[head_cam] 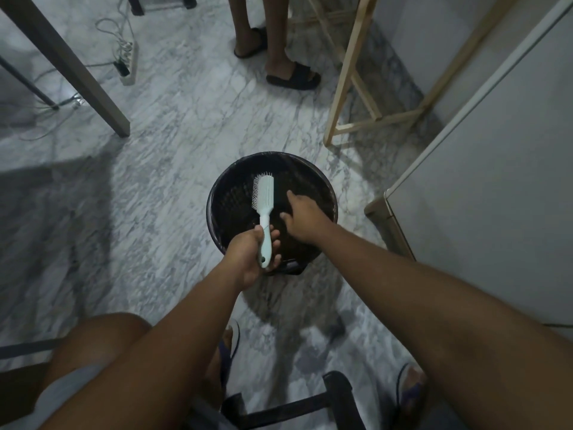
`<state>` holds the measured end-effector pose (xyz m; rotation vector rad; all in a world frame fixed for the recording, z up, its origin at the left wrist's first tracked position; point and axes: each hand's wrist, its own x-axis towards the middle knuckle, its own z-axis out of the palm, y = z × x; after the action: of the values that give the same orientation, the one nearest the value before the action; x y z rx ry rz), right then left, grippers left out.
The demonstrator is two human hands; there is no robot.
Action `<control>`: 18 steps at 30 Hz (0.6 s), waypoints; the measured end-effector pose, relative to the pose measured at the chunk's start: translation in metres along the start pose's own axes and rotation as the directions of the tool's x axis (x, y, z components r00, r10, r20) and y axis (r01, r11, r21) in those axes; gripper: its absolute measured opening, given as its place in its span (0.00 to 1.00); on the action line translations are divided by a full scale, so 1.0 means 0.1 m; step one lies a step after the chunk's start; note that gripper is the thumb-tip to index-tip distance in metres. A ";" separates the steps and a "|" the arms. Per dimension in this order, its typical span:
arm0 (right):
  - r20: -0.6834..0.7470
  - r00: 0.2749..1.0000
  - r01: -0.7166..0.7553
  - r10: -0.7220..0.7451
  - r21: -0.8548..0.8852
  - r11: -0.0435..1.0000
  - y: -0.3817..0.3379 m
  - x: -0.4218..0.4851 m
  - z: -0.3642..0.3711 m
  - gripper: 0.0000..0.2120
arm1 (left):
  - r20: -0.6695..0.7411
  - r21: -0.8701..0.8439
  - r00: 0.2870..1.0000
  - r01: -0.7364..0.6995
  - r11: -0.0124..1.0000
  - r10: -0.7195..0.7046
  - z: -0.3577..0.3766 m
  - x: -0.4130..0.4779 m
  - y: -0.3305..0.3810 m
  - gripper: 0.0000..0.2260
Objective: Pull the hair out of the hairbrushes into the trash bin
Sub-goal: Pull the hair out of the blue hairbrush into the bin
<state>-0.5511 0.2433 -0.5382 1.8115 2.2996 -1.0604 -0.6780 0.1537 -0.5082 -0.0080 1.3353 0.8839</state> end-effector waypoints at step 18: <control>0.042 0.999 -0.009 0.017 -0.183 0.983 0.17 0.00 0.22 0.37 | -0.155 0.271 0.986 -0.018 0.963 0.062 -0.02 0.32 -0.08 0.10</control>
<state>-0.5443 0.2335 -0.5635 1.7150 2.2728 -0.8458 -0.6761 0.1653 -0.5394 0.1621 1.6048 0.7419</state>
